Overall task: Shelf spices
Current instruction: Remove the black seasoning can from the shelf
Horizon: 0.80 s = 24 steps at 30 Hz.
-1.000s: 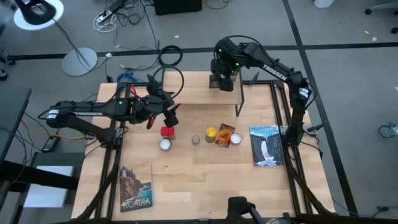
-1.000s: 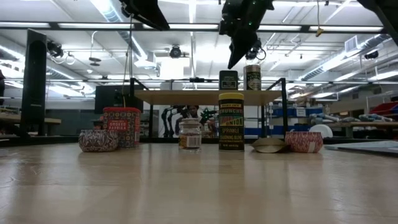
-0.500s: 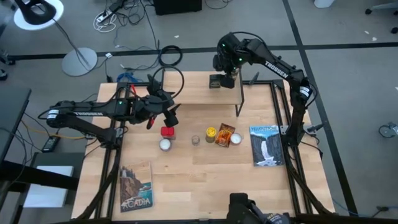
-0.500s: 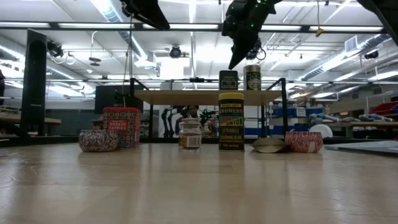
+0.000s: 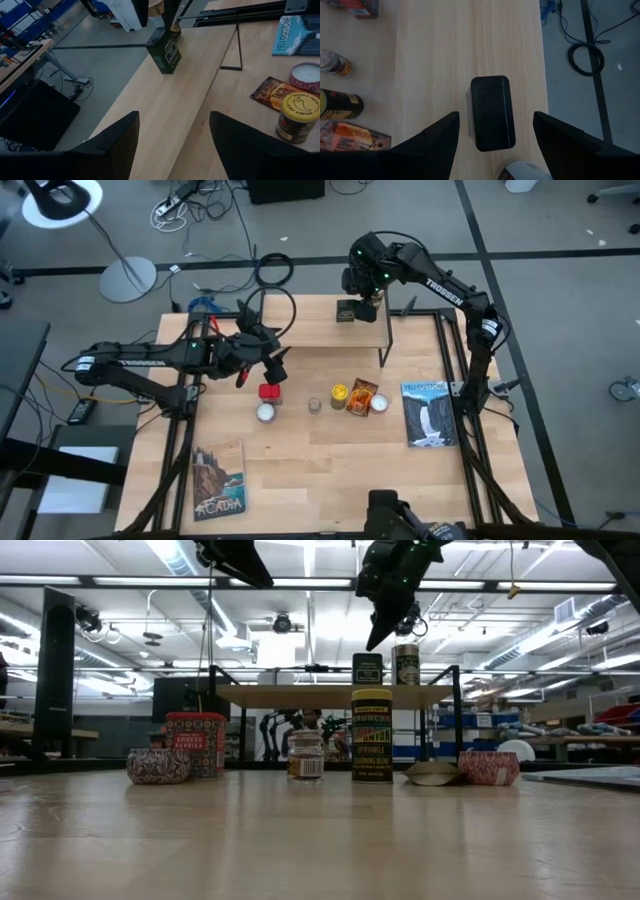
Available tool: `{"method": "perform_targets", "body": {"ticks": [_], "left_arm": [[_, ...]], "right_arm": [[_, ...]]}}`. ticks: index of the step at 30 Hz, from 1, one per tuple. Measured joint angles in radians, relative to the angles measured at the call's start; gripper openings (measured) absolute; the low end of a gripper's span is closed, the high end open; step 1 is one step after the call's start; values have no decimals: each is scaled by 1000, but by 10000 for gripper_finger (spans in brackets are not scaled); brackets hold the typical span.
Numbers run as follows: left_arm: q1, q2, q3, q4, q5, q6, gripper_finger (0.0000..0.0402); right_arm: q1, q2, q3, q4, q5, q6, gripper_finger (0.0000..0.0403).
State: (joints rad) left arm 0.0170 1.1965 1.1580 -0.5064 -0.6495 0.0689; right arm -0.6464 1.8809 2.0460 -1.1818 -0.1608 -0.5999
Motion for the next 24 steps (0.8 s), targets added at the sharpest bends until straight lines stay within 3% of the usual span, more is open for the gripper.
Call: {"method": "perform_targets", "body": {"ticks": [11,24], "left_arm": [[0,0,0,9,3,1,247],[0,0,0,22,16,4,247]], "right_arm": [[6,49,-2,-4,40,-8,251],[0,48,-14,-6,7,-2,236]]}}
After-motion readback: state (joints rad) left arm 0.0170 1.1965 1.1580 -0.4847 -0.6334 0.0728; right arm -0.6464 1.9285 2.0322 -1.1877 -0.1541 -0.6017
